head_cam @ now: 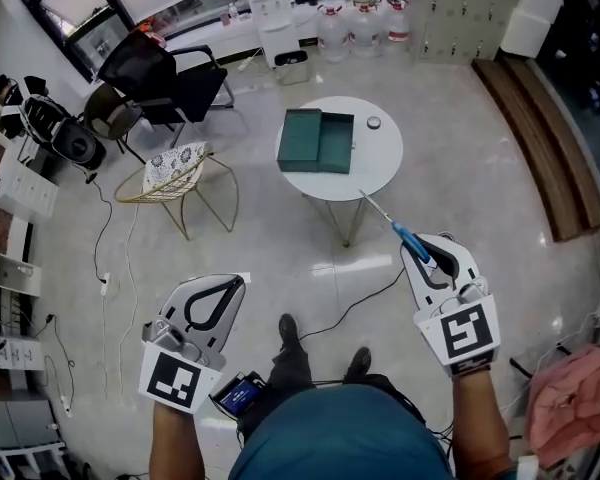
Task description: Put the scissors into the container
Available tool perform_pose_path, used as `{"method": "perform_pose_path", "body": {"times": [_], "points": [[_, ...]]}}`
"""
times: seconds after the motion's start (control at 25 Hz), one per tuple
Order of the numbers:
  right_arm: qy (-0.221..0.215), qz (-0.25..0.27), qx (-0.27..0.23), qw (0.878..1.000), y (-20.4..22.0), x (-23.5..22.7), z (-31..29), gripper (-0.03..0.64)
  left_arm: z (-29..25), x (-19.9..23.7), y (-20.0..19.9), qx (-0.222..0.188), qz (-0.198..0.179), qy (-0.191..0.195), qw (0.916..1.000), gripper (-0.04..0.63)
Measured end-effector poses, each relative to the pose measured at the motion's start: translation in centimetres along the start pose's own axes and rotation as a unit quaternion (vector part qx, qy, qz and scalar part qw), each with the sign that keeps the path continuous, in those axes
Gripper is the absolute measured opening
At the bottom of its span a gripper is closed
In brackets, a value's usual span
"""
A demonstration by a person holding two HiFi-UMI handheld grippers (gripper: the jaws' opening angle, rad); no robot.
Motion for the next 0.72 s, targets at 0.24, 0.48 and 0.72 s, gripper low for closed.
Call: {"method": "perform_pose_path", "body": {"times": [0.24,0.48,0.72], "points": [[0.061,-0.027,0.03,0.997,-1.1,-0.4,-3.8,0.069,-4.4,5.1,3.8,-0.045,-0.005,0.044,0.998,0.018],[0.113,-0.02,0.033,0.993,-4.1,-1.0,-6.3,0.069,-7.0,12.2,4.1,-0.1,-0.024,0.058,0.9931,0.018],[0.149,-0.041,0.048,0.987,-3.8,-1.2,-7.7,0.069,-9.8,14.1,5.3,-0.115,-0.033,0.097,0.9881,0.018]]}}
Point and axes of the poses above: the fingertips, and each gripper's own axes: z backward along the fingers, x to its left, y out of its underside, the point moved 1 cm from there along z, backward along the fingers, and after that the axes turned 5 degrees about -z, right-handed, at the moved point
